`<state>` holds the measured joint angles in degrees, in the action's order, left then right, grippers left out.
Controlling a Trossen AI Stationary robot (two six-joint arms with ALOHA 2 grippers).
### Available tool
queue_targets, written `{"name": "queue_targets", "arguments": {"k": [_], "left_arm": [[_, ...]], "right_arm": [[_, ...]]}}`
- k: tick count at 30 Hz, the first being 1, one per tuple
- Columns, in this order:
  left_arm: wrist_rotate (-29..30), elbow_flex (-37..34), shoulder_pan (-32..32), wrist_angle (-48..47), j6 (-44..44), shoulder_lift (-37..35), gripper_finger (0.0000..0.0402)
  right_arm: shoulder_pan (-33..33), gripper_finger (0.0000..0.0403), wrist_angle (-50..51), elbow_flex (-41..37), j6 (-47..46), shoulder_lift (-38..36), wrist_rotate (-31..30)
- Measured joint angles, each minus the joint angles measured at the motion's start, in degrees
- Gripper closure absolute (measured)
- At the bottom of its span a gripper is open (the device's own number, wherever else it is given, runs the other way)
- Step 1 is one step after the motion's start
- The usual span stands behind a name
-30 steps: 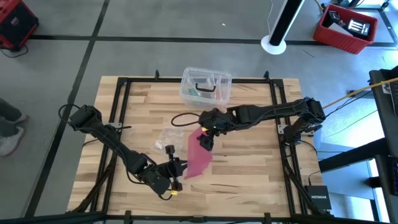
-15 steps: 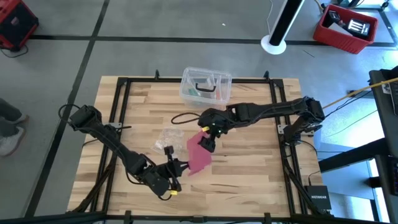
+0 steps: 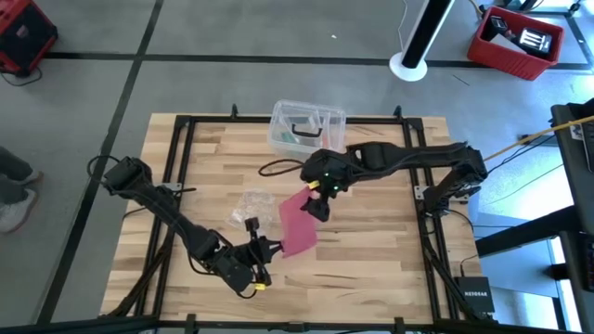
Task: Roll bandage
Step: Roll the pink bandage
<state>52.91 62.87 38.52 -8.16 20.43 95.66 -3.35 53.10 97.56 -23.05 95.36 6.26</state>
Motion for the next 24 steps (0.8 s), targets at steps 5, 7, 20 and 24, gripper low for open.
{"name": "queue_targets", "arguments": {"k": [5,7,20,24], "left_arm": [[-0.21,0.00,0.00,-0.35,-0.02,0.04,0.0389],[-0.21,0.00,0.00,0.05,-0.02,0.04,0.0389],[-0.16,0.00,0.22,0.83,0.56,0.09,0.0389],[-0.05,0.00,0.22,4.23,-1.34,0.09,0.0389]], "right_arm": [[-1.66,0.0091,8.79,4.02,1.32,-0.56,-1.30],[-2.99,0.0091,11.02,4.24,1.93,-1.73,-3.88],[-29.25,0.0091,12.71,-8.66,-7.65,-9.12,-18.96],[-38.36,0.0091,5.00,-22.93,-15.52,-8.93,-35.28]]}}
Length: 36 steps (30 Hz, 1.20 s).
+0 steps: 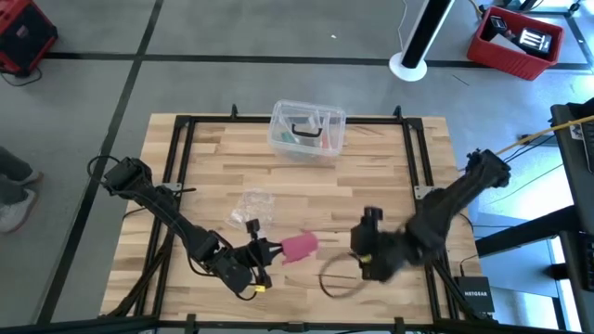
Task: Roll bandage
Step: Roll the pink bandage
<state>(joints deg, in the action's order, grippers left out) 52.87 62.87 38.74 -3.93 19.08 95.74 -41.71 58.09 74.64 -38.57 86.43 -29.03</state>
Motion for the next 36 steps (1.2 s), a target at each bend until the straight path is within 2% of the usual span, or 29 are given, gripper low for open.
{"name": "queue_targets", "arguments": {"k": [1,3,5,8,13,17,21,24,28,33,36], "left_arm": [[0.04,0.00,0.03,0.90,-0.44,0.00,0.0389],[0.06,0.00,0.22,2.21,-1.56,0.00,0.0389],[0.04,0.00,0.28,2.99,-2.75,0.00,0.0389],[0.04,0.00,0.29,3.22,-3.09,0.00,0.0389],[0.06,0.00,-0.20,3.37,-4.73,0.00,0.0389],[0.04,0.00,-0.17,4.00,-4.58,0.00,0.0389],[0.04,-0.02,-0.13,3.94,-4.56,0.00,0.0389],[0.04,-0.02,-0.13,4.00,-4.56,0.00,0.0389],[0.04,-0.02,-0.11,4.00,-4.78,0.00,0.0389],[0.04,-0.02,-0.11,3.36,-4.74,0.00,0.0389],[0.04,-0.02,0.05,3.17,-4.56,0.00,0.0389]], "right_arm": [[-1.14,0.0091,-3.59,-4.13,-0.28,0.33,-2.54],[-2.18,0.0091,-14.02,-11.60,-0.43,1.31,-3.37],[-2.00,0.0091,-27.74,-17.76,0.42,2.34,-3.87],[-2.10,0.0103,-48.12,-25.02,4.26,3.63,-8.48],[0.05,0.0139,-73.75,-33.12,9.84,5.60,-12.36],[2.75,0.0164,-89.01,-34.89,15.81,8.48,-8.80],[5.36,0.0186,-95.69,-34.17,19.57,11.85,-1.58],[5.95,0.0214,-96.66,-32.43,22.10,13.20,-0.12],[5.53,0.0277,-96.27,-30.93,25.69,13.26,-0.60],[2.42,0.0385,-95.33,-28.12,33.28,11.59,-2.74],[-0.84,0.0387,-94.40,-25.24,40.03,8.83,-5.88]]}}
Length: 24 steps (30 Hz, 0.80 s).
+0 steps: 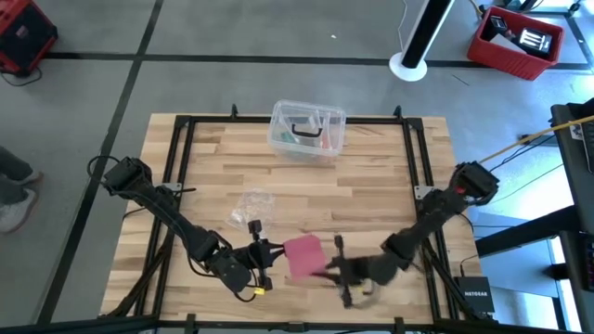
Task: Roll bandage
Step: Roll the pink bandage
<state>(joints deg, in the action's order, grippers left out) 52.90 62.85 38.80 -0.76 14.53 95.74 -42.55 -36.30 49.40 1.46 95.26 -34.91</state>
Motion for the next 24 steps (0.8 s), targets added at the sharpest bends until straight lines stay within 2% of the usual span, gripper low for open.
{"name": "queue_targets", "arguments": {"k": [3,5,7,10,14,17,20,24], "left_arm": [[0.00,0.00,0.63,-0.02,-0.89,0.00,0.0389],[-0.73,0.00,1.00,0.07,-1.22,0.16,0.0389],[-1.61,0.00,1.36,0.73,-1.27,0.69,0.0389],[-2.98,0.00,1.90,2.16,-1.47,2.61,0.0389],[-4.53,0.00,3.23,6.18,-2.53,5.41,0.0389],[-4.89,0.00,4.65,9.32,-4.60,6.22,0.0389],[-4.85,0.02,5.84,11.32,-6.85,6.06,0.0389],[-4.58,0.00,7.01,11.89,-9.18,5.32,0.0389]], "right_arm": [[-2.24,0.0382,3.10,3.78,8.65,-4.54,-5.31],[-2.12,0.0394,7.05,6.05,14.39,-7.36,-8.81],[-0.87,0.0397,11.98,8.01,18.98,-9.61,-11.46],[2.50,0.0392,18.74,10.50,21.17,-13.04,-13.81],[9.14,0.0398,26.87,11.27,20.59,-15.83,-13.93],[14.23,0.0396,34.28,11.24,15.63,-16.03,-12.87],[18.52,0.0395,41.73,11.24,9.02,-15.45,-8.46],[21.68,0.0399,46.31,10.51,2.88,-13.17,-4.57]]}}
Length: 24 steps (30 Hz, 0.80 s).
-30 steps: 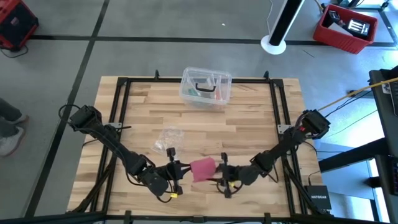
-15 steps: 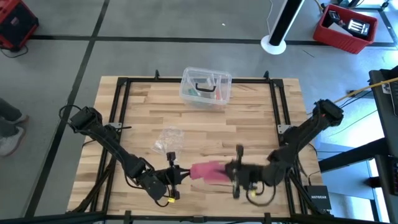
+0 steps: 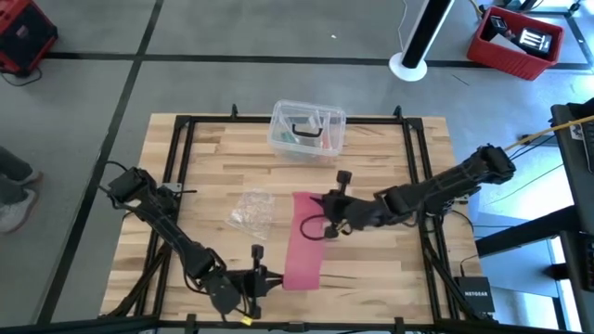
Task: Roll bandage
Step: Roll the pink bandage
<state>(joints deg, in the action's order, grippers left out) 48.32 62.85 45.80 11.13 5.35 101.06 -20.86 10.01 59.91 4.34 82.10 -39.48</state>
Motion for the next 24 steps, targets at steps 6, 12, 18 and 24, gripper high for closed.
{"name": "queue_targets", "arguments": {"k": [6,12,18,24], "left_arm": [[0.08,0.94,0.37,-0.10,-2.83,-2.26,0.0389],[0.58,1.01,0.09,-0.32,-2.74,-4.27,0.0389],[0.95,1.01,-0.78,-0.59,-2.28,-4.49,0.0389],[0.95,1.01,-1.36,0.38,-3.18,-4.49,0.0389]], "right_arm": [[0.74,0.0399,-0.84,-4.61,-4.16,0.79,0.15],[0.64,0.0398,-2.98,-10.07,-9.59,0.79,1.74],[0.61,0.0399,-10.26,-16.92,-14.41,0.79,3.57],[0.61,0.0394,-16.66,-21.38,-17.62,0.79,6.82]]}}
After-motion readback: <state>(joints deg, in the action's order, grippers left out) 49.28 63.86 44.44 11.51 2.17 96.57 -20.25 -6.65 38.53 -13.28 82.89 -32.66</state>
